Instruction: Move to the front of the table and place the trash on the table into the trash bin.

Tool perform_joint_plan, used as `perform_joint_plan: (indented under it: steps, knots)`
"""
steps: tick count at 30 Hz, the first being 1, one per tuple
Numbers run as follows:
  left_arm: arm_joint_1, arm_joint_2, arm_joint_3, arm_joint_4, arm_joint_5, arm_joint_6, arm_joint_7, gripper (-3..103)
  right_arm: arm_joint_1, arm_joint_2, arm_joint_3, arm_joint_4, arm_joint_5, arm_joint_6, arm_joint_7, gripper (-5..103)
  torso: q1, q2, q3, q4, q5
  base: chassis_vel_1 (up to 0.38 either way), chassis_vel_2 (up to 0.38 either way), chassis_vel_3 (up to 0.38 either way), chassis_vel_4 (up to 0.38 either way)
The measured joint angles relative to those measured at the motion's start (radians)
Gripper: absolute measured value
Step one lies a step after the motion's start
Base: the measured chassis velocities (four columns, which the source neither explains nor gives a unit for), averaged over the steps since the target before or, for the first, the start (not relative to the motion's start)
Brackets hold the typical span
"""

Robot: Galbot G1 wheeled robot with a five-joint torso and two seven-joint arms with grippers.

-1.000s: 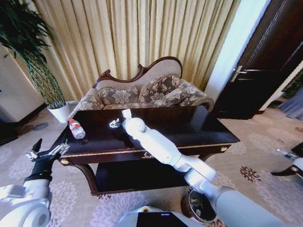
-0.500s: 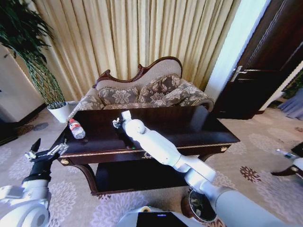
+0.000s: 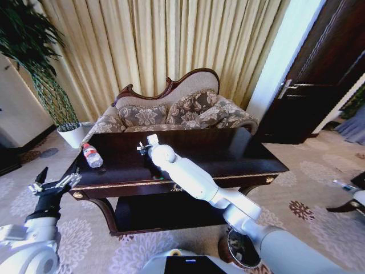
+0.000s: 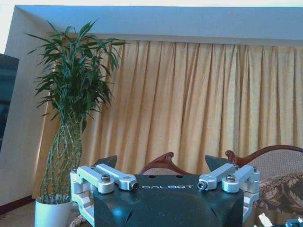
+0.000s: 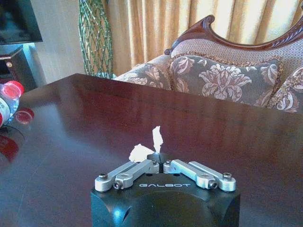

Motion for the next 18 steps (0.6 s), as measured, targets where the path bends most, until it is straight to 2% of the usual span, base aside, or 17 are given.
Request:
perform_joint_plan:
  steps: [5, 7, 8, 11, 12, 14, 15, 17, 18]
  knots:
    - [-0.001, 0.004, -0.008, 0.0, -0.006, 0.0, -0.001, 100, -0.002, -0.023, 0.051, 0.067, -0.013, 0.054, 0.026, 0, 0.0, 0.0, 0.0, 0.0004, 0.0, 0.0, 0.0, 0.0, 0.0]
    - [-0.01, 0.011, -0.016, 0.002, -0.016, 0.005, -0.007, 100, -0.004, -0.08, 0.087, 0.131, -0.054, 0.089, 0.031, 0, 0.0, 0.0, 0.0, 0.0, 0.0001, 0.0, 0.0, 0.0, 0.0]
    - [-0.01, 0.011, -0.016, 0.002, -0.016, 0.005, -0.007, 100, -0.004, -0.08, 0.087, 0.131, -0.054, 0.089, 0.031, 0, 0.0, 0.0, 0.0, 0.0, 0.0001, 0.0, 0.0, 0.0, 0.0]
    - [-0.014, 0.019, -0.016, 0.001, -0.027, 0.017, -0.016, 100, -0.045, -0.207, 0.144, 0.195, -0.182, 0.164, -0.001, 0, 0.0, 0.0, 0.0, -0.0006, 0.0003, 0.0, 0.0, 0.0, 0.0]
    - [-0.014, 0.019, -0.016, 0.001, -0.027, 0.017, -0.016, 100, -0.045, -0.207, 0.144, 0.195, -0.182, 0.164, -0.001, 0, 0.0, 0.0, 0.0, -0.0006, 0.0003, 0.0, 0.0, 0.0, 0.0]
    - [-0.016, 0.03, -0.017, 0.0, -0.04, 0.02, -0.015, 100, -0.089, -0.283, 0.207, 0.228, -0.21, 0.186, -0.012, 0, 0.0, 0.0, 0.0, -0.0003, 0.0005, 0.0, 0.0, 0.0, 0.0]
    - [-0.016, 0.03, -0.017, 0.0, -0.04, 0.02, -0.015, 100, -0.089, -0.283, 0.207, 0.228, -0.21, 0.186, -0.012, 0, 0.0, 0.0, 0.0, -0.0003, 0.0005, 0.0, 0.0, 0.0, 0.0]
    - [-0.02, 0.045, -0.022, 0.01, -0.052, 0.02, -0.01, 100, -0.155, -0.362, 0.293, 0.254, -0.228, 0.219, -0.037, 0, 0.0, 0.0, 0.0, -0.0003, 0.0006, 0.0, 0.0, 0.0, 0.0]
    - [-0.02, 0.045, -0.022, 0.01, -0.052, 0.02, -0.01, 100, -0.155, -0.362, 0.293, 0.254, -0.228, 0.219, -0.037, 0, 0.0, 0.0, 0.0, -0.0003, 0.0006, 0.0, 0.0, 0.0, 0.0]
